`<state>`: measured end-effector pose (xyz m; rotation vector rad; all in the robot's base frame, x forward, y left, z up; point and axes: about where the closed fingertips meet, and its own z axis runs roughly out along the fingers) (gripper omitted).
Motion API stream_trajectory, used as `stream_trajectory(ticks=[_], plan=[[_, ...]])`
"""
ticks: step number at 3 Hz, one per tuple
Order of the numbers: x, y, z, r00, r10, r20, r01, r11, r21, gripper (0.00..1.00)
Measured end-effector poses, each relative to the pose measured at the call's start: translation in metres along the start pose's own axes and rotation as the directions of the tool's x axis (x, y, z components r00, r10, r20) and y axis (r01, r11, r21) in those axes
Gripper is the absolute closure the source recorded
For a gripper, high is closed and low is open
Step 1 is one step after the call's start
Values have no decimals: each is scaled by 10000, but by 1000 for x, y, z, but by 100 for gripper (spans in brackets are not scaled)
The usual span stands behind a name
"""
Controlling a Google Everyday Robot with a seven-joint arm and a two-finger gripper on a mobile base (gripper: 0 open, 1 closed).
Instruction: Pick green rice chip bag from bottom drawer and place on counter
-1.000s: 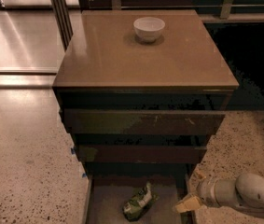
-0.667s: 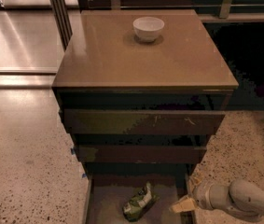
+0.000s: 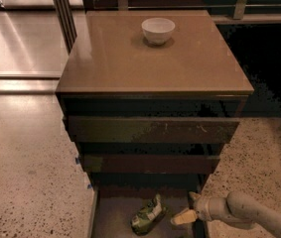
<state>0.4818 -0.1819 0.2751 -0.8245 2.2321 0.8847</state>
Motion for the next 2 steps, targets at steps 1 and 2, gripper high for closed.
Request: stream_trajectory(ticks=[1, 2], plan=[[18, -10, 47, 9990, 167, -411, -197, 9972, -716, 0], [26, -14, 74, 9975, 207, -670, -283, 9930, -1144, 0]])
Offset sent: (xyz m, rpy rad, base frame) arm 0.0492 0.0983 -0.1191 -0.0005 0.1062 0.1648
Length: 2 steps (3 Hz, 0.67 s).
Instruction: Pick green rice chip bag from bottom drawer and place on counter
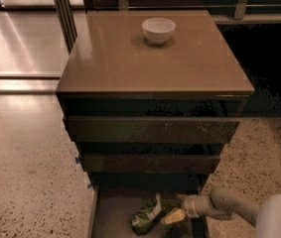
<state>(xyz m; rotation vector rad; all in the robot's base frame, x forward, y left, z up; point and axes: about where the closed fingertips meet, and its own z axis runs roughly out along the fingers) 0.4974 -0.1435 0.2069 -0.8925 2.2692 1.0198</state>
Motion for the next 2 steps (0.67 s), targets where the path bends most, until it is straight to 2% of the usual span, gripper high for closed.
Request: stream_trajectory(ticks=[1, 2], plan=[[-3, -6, 41, 9994, -166, -308, 160, 9997, -196, 0], [-9, -12, 66, 9992, -228, -341, 225, 9997, -99, 0]])
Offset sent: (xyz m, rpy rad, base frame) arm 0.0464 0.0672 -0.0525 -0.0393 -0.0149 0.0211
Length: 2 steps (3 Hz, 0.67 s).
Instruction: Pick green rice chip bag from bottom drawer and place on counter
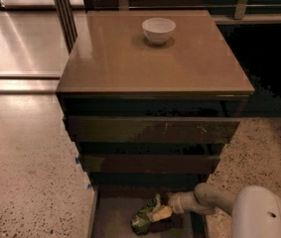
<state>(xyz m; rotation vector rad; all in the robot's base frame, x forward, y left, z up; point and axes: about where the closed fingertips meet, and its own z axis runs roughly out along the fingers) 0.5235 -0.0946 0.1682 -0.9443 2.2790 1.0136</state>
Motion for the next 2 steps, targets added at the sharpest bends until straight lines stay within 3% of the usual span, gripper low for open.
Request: stream_trajectory(ticks=[2], plan=[[-2, -5, 17, 9999, -73, -133, 76, 9998, 207, 35]])
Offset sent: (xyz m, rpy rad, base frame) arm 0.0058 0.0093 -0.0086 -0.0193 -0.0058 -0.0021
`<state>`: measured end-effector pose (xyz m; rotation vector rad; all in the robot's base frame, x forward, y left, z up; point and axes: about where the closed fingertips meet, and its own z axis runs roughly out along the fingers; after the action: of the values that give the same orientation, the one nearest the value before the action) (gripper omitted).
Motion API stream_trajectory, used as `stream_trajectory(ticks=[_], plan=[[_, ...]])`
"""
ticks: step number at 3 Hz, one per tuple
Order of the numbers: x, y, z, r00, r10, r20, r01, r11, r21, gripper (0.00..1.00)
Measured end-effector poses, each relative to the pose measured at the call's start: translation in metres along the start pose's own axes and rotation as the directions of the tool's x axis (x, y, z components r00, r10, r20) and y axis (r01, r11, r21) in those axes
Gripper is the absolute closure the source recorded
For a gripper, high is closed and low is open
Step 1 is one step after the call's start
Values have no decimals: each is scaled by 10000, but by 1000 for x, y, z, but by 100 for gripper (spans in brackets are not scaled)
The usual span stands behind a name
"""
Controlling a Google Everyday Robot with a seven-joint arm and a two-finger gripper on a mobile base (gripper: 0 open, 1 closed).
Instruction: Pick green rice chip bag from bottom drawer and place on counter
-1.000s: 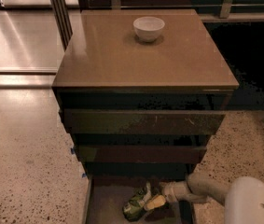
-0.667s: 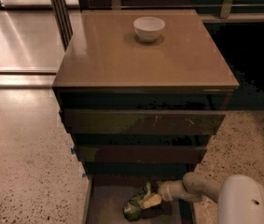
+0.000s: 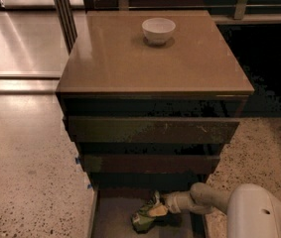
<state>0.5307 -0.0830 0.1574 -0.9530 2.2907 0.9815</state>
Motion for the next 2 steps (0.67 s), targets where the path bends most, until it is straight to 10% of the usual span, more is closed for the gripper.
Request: stream_trajectory(ticks=[2], plan=[[0, 0, 0, 10000, 0, 0, 0, 10000, -1, 81]])
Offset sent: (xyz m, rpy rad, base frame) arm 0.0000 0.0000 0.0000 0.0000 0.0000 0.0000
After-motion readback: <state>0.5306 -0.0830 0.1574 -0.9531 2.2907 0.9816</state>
